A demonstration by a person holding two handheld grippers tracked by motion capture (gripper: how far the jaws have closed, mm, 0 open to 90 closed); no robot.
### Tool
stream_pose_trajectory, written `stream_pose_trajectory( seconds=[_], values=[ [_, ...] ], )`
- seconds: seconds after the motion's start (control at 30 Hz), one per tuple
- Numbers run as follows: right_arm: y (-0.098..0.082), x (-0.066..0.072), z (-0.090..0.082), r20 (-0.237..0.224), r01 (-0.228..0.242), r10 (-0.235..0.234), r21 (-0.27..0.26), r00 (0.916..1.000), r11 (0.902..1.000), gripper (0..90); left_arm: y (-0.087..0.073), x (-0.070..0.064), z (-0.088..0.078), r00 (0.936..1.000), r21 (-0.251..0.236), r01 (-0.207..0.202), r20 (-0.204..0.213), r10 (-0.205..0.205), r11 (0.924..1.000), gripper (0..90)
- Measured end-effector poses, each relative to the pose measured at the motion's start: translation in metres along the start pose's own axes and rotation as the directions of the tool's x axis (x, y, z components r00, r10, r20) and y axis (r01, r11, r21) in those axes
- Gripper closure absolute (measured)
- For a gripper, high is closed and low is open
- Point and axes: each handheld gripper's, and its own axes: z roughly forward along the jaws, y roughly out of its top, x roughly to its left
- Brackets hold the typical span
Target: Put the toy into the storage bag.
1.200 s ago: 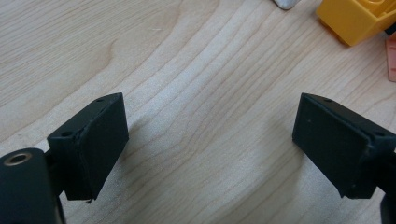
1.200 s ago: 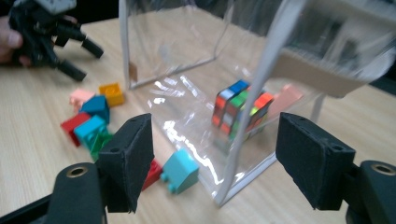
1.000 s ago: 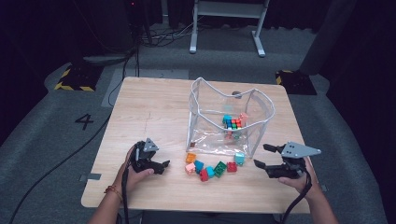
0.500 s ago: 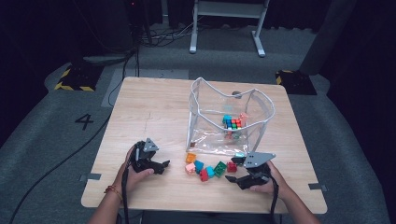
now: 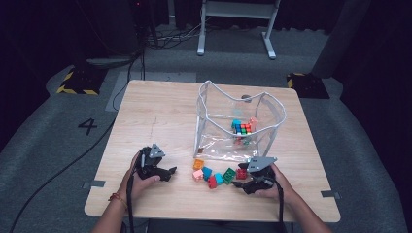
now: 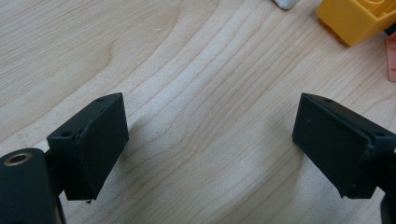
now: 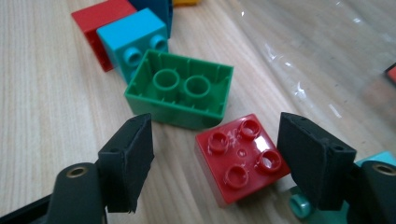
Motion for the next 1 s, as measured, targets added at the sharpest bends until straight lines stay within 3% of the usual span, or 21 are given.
stream_pose_trajectory(
  seconds=[0.23, 0.33, 0.53, 0.77, 0.83, 0.87, 1.0],
  values=[
    [-0.009, 0.004, -0.008, -0.047, -0.002, 0.001, -0.028, 0.9989, 0.9996, 52.8, 0.000, 0.000, 0.000, 1.0000, 0.000, 0.000, 0.000, 0.000, 1.0000, 10.7],
    [-0.013, 0.005, -0.014, -0.056, -0.001, -0.001, -0.034, 0.9984, 0.9994, 59.0, 0.000, 0.000, 0.000, 1.0000, 0.000, 0.001, 0.000, -0.001, 1.0000, 10.7],
    [-0.017, 0.005, -0.030, -0.061, 0.026, -0.029, -0.049, 0.9977, 0.9984, 59.1, 0.000, 0.000, 0.000, 1.0000, -0.001, 0.000, 0.000, 0.000, 1.0000, 10.7],
    [-0.017, -0.010, -0.067, 0.036, -0.001, 0.005, -0.104, 0.9993, 0.9946, 59.1, 0.000, 0.000, 0.000, 1.0000, -0.001, 0.001, -0.001, -0.001, 1.0000, 10.7],
    [-0.017, -0.014, -0.073, 0.043, -0.014, 0.019, -0.113, 0.9989, 0.9935, 59.2, 0.000, 0.000, 0.000, 1.0000, 0.000, 0.001, 0.000, -0.001, 1.0000, 10.7],
    [-0.018, -0.019, -0.084, 0.065, -0.040, 0.049, -0.128, 0.9967, 0.9909, 59.2, 0.000, 0.000, 0.000, 1.0000, 0.000, 0.001, 0.000, -0.001, 1.0000, 10.7],
    [-0.019, -0.029, -0.099, 0.120, -0.050, 0.067, -0.145, 0.9905, 0.9881, 59.1, 0.000, 0.000, 0.000, 1.0000, 0.000, -0.001, -0.002, 0.001, 1.0000, 10.7]
  ],
)
